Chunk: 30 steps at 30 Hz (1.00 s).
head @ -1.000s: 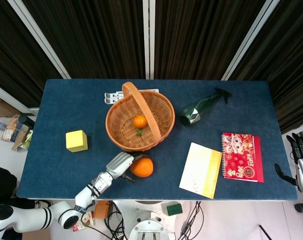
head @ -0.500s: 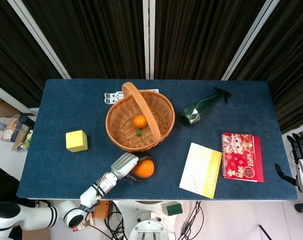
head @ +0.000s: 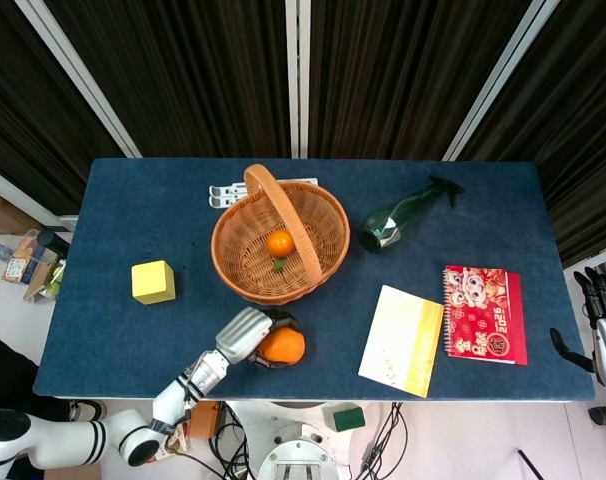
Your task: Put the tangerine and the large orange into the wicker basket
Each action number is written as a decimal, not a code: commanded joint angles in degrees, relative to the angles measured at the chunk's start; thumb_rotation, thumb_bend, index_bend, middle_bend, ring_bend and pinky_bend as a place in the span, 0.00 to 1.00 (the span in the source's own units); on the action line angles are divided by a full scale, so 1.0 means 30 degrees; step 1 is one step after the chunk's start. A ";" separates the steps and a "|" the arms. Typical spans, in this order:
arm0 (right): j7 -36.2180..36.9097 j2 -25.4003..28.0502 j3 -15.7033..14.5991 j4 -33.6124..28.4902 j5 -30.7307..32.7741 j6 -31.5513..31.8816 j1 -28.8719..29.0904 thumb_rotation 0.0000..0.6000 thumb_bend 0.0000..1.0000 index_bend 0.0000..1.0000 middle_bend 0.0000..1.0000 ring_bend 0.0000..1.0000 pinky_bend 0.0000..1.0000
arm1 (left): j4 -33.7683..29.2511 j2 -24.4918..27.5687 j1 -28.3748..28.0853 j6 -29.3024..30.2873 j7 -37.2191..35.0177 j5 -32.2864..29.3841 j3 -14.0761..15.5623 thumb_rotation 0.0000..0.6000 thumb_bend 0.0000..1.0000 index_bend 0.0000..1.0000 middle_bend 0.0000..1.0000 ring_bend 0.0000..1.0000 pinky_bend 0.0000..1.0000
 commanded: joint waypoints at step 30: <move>0.0226 0.0027 -0.0036 0.0152 0.0122 -0.0527 0.0217 1.00 0.33 0.00 0.00 0.00 0.00 | 0.2284 0.0822 -0.5402 -0.3838 0.5825 -0.9518 -0.6774 1.00 0.20 0.41 0.44 0.40 0.55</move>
